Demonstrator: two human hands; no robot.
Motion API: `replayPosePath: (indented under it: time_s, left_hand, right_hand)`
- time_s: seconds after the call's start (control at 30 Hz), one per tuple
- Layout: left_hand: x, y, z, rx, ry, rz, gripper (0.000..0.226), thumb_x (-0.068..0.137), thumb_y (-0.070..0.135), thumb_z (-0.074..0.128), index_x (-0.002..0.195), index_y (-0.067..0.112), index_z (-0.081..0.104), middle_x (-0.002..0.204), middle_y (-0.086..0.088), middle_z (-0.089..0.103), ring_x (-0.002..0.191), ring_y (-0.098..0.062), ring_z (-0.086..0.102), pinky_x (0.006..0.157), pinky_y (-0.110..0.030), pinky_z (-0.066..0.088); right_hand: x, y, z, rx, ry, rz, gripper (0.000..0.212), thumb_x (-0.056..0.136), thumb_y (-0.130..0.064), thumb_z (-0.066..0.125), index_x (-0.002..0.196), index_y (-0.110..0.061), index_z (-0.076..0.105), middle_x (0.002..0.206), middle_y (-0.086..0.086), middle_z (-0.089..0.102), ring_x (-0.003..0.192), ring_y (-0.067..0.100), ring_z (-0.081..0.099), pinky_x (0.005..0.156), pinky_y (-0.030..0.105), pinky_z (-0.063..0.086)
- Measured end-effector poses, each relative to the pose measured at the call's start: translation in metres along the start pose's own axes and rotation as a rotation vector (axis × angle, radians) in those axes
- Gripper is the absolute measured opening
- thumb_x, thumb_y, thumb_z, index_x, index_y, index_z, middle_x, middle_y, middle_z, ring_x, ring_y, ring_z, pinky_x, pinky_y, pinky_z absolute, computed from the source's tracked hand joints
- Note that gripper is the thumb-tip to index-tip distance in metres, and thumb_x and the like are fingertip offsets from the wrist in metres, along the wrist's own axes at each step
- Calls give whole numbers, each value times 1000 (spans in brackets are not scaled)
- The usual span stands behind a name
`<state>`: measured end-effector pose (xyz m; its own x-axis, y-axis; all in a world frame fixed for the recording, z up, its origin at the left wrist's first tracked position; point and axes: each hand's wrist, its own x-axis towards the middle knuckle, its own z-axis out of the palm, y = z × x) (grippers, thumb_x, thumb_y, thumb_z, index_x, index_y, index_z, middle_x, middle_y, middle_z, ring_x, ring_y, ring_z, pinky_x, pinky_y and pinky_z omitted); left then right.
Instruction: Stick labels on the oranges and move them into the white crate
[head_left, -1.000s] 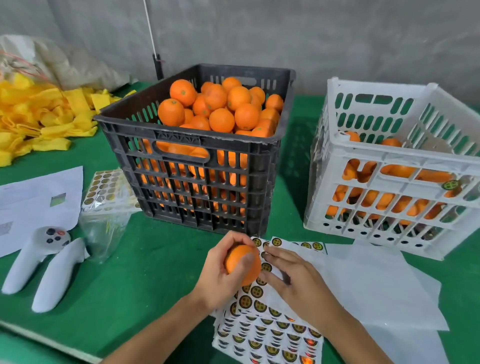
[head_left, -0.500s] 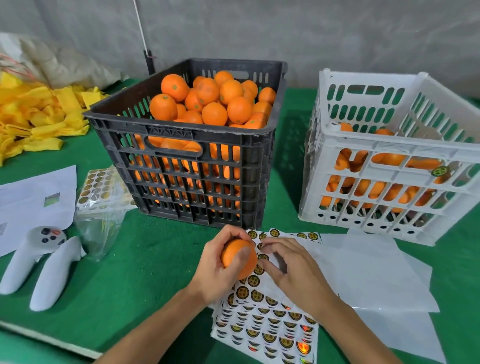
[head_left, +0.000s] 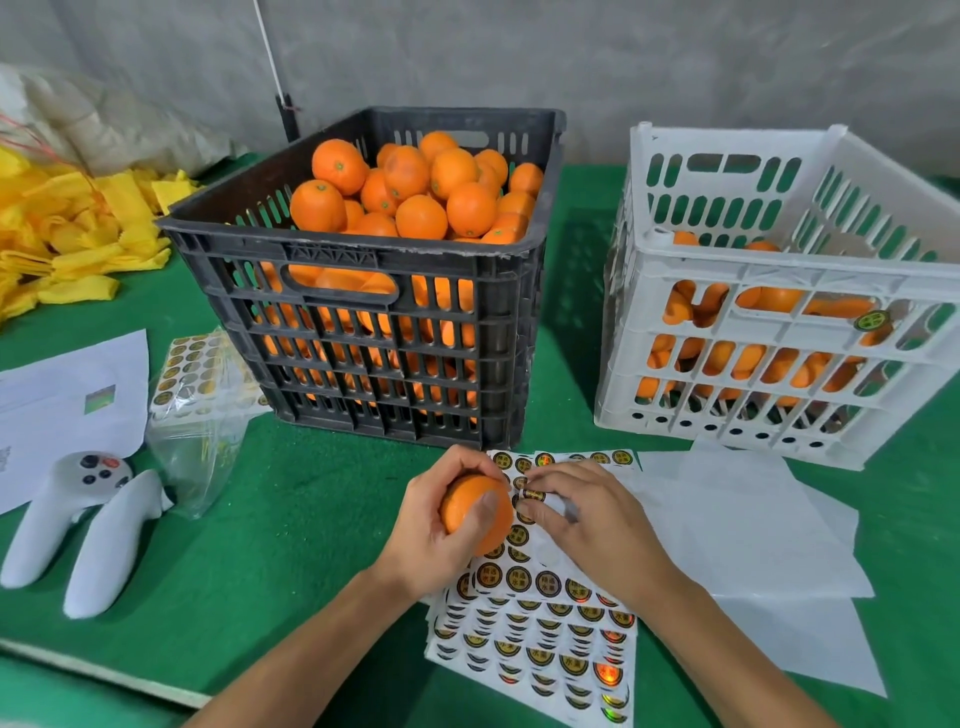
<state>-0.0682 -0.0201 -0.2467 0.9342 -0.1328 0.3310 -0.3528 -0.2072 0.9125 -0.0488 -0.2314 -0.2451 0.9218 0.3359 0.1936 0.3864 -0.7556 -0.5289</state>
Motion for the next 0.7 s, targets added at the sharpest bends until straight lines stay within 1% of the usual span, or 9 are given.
replayPosePath:
  time_s: [0.2,0.27,0.33,0.4,0.43,0.5,0.57,0.63,0.7]
  left_hand:
    - [-1,0,4,-1,-60,49,25,95,42,60,113,26,63,109,4,70,99,-24,68,79,-24,56]
    - [-1,1,6,-16,-83,52,24,96,43,59,114,27,63,109,4,69,99,-23,68,79,-24,56]
    - [-2,0,7,-21,-104,39,26,96,44,59,115,27,62,110,3,69,100,-25,68,79,-28,58]
    - [-1,-1,7,-15,-113,13,31,95,46,59,116,24,62,110,1,70,101,-28,68,80,-33,59]
    - [-1,-1,7,-12,-116,1,31,95,46,59,116,24,62,110,1,69,101,-27,68,79,-34,59]
    - [-1,-1,7,-10,-121,-8,28,94,45,59,115,26,62,110,2,69,101,-26,68,80,-31,58]
    - [-1,-1,7,-10,-125,-5,27,94,44,59,115,26,62,111,3,69,101,-26,68,80,-29,57]
    - [-1,-1,6,-11,-125,-14,29,94,44,59,115,24,63,111,2,69,102,-27,67,81,-32,58]
    - [-1,-1,6,-12,-126,-22,31,94,45,59,116,22,63,111,0,70,102,-29,67,81,-36,59]
  right_hand:
    - [-3,-4,-2,-88,62,-30,33,96,-43,66,123,-24,71,119,-11,71,113,10,59,97,27,49]
    - [-4,-4,-6,-84,37,-43,39,96,-44,65,129,-24,69,124,-9,70,116,10,60,100,30,51]
    - [-3,-2,-11,-29,-39,-80,40,97,-42,65,134,-26,66,131,-10,67,120,9,59,103,32,49]
    - [-2,3,-18,28,-119,-108,40,98,-43,64,136,-29,64,134,-13,64,121,1,56,106,23,45]
    - [-2,5,-21,44,-149,-109,41,98,-44,63,137,-31,63,138,-16,61,121,-9,52,107,14,40]
    - [-4,9,-22,34,-196,-109,43,100,-45,60,141,-33,61,145,-22,53,112,-29,41,99,-4,27]
    - [-4,12,-19,26,-224,-104,44,100,-44,59,142,-32,60,151,-23,46,107,-36,34,92,-8,22]
    - [-3,14,-18,-6,-228,-100,48,100,-51,56,144,-33,58,154,-23,43,122,-27,33,99,-6,18]
    - [0,16,-18,-58,-226,-107,53,101,-56,51,147,-33,54,158,-21,39,140,-11,30,110,4,17]
